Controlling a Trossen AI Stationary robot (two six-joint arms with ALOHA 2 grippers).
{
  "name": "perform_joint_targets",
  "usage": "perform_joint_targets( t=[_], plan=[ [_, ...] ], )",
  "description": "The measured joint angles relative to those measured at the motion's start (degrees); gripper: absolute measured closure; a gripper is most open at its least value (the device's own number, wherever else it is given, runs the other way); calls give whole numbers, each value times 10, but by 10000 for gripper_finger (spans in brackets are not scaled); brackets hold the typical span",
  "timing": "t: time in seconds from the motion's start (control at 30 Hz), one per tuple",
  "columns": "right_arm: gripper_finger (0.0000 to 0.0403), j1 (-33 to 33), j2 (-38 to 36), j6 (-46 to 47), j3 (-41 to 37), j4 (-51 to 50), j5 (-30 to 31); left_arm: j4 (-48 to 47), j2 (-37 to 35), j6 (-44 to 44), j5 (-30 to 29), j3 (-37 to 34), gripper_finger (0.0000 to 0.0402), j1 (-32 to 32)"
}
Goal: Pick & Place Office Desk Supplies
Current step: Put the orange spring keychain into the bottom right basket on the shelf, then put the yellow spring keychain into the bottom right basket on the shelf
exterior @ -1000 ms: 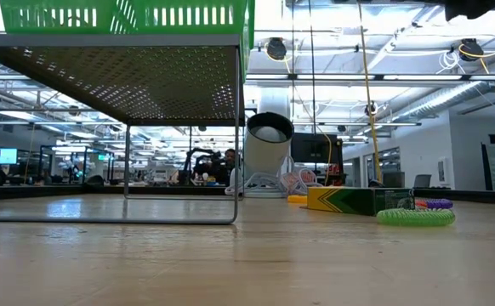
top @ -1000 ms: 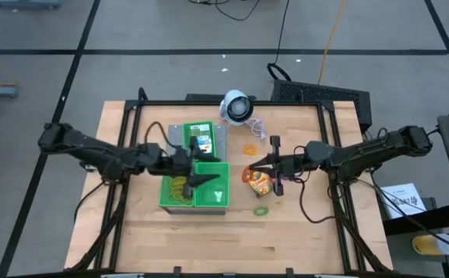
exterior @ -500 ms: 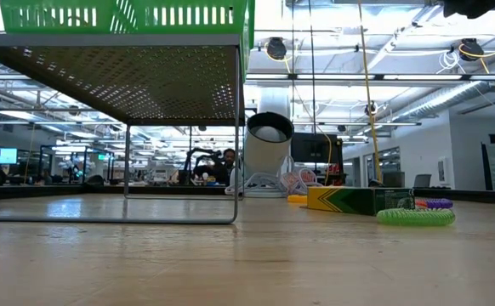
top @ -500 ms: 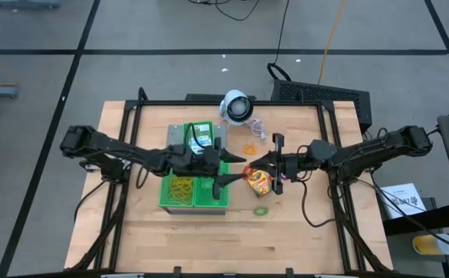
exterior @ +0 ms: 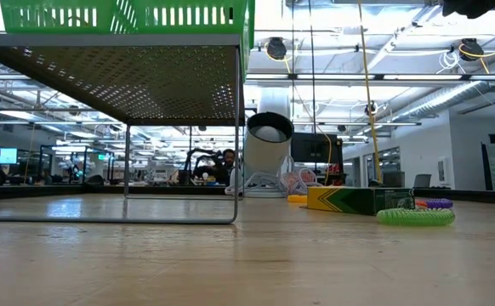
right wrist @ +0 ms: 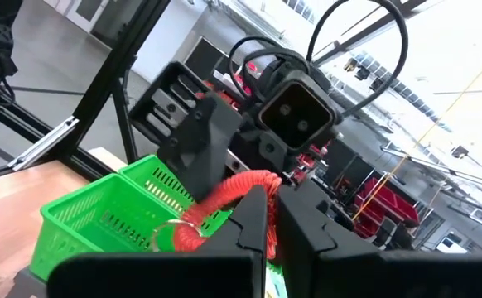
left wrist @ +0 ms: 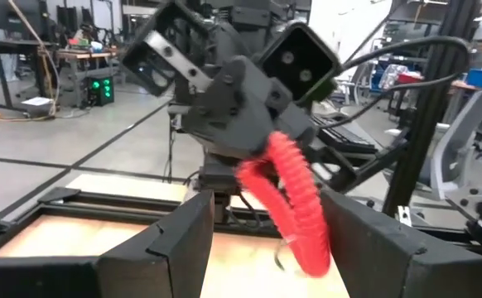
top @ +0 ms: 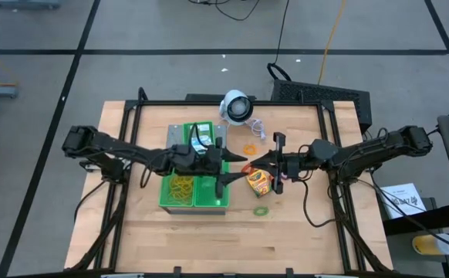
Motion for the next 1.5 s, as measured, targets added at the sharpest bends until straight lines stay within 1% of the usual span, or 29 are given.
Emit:
perform_joint_targets(
  t=[0.1, 0.17, 0.27, 0.4, 0.5, 0.57, 0.6, 0.7, 0.8, 0.87, 0.97, 1.07, 1.17, 1.27, 1.4, 1.5],
  plan=[
    [399, 0, 0, 2, 0, 0, -1, -12, 0, -7, 1, 0, 179, 7],
    [399, 0, 0, 4, 0, -1, -1, -17, 0, -12, 5, 0, 200, 10],
    [399, 0, 0, 12, 0, -5, -1, -19, 0, -14, 5, 0, 248, 12],
    [396, 0, 0, 30, 0, -6, -1, -20, 0, -8, 6, 0, 324, 12],
    [378, 1, 0, 65, 0, -5, 10, -28, -10, -7, 16, 0, 374, 12],
    [357, 1, -3, 83, 0, -13, 22, -44, -24, -6, 38, 0, 386, 12],
    [344, 1, -5, 88, 0, -20, 28, -49, -31, -6, 47, 0, 385, 12],
    [303, 1, -14, 109, 0, -41, 31, -93, -57, -10, 63, 0, 362, 9],
    [268, 1, -31, 143, 0, -67, 33, -154, -92, -19, 65, 0, 350, -2],
    [251, 1, -48, 171, 0, -99, 33, -204, -118, -38, 66, 0, 354, -13],
    [233, 1, -77, 205, 0, -150, 33, -284, -152, -72, 67, 0, 371, -33],
    [226, 1, -102, 220, 0, -198, 32, -363, -178, -99, 65, 0, 383, -59],
    [228, 1, -115, 234, -4, -226, 31, -418, -179, -131, 60, 0, 376, -81],
    [234, 1, -121, 237, -20, -216, 31, -450, -173, -147, 34, 0, 347, -93],
    [240, 1, -121, 243, -44, -178, 31, -475, -162, -186, -26, -1, 305, -92],
    [240, 1, -121, 243, -63, -149, 31, -470, -154, -207, -42, 0, 269, -80]
  ],
)
